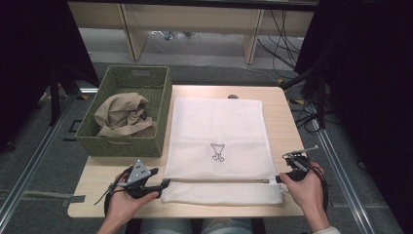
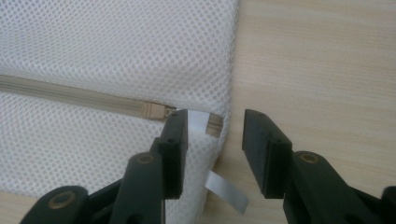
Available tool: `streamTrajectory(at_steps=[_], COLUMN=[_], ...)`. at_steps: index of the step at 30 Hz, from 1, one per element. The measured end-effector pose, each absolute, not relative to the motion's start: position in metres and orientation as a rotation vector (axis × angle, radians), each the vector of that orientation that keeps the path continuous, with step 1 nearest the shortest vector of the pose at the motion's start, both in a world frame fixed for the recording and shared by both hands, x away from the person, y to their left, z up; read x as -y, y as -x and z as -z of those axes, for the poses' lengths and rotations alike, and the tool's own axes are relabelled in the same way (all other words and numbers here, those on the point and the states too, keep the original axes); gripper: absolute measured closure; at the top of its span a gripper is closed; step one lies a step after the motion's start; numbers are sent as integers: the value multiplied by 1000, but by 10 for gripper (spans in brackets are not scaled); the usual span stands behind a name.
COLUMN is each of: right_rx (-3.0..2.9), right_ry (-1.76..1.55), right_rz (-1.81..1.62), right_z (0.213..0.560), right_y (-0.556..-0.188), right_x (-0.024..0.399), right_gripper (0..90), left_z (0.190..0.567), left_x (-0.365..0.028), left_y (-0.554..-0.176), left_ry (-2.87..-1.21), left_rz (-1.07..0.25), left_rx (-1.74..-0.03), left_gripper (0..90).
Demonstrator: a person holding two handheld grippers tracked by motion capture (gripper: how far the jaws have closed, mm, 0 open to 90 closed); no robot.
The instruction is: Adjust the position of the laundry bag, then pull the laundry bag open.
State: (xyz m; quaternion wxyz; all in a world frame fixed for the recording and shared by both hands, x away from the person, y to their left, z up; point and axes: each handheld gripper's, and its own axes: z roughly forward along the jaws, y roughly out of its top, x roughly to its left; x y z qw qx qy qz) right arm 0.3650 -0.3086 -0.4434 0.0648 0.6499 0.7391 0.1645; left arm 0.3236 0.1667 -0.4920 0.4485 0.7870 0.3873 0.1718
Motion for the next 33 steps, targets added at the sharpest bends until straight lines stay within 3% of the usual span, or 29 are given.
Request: streamTrajectory(at_steps=[17, 33], right_rx=[-2274, -2373], right_ry=[-2057, -2022], right_rz=[-437, -341], right_z=[449, 461], right_y=[-377, -412], right_x=[307, 304], right_gripper=[615, 600], left_z=[490, 491], left_x=[-154, -149], left_y=[-324, -326], left_ry=[-1933, -1942], left_rz=[-384, -367], left_rx=[-941, -919], left_gripper=[373, 382])
